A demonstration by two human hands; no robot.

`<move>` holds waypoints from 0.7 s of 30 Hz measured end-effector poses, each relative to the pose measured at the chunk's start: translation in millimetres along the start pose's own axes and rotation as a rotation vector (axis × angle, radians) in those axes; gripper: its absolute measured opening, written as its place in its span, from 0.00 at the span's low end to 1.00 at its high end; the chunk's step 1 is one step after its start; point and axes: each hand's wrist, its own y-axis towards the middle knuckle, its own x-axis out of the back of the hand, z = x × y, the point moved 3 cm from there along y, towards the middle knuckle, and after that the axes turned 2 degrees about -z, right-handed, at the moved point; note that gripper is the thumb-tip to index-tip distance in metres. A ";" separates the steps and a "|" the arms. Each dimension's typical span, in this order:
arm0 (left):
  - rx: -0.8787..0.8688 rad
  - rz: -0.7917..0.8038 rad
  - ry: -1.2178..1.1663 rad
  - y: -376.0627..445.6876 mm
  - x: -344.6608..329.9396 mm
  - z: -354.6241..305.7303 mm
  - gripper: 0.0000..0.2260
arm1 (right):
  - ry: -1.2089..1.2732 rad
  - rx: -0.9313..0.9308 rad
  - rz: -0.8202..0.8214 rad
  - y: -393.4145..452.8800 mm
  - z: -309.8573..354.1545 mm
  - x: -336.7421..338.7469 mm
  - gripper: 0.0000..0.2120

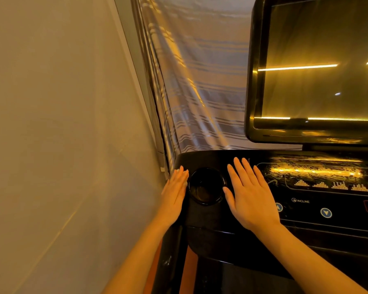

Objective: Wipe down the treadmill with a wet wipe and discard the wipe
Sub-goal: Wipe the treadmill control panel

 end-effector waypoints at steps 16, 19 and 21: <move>0.038 0.012 0.047 -36.7 -7.5 -3.7 0.19 | -0.003 -0.008 -0.008 0.2 0.1 1.6 0.32; 0.061 0.016 0.083 -38.0 -5.9 -6.6 0.18 | 0.020 -0.001 -0.008 0.2 0.4 1.7 0.32; 0.094 0.010 0.078 -32.9 -4.5 -10.1 0.18 | 0.025 0.001 -0.010 -0.6 0.3 2.0 0.32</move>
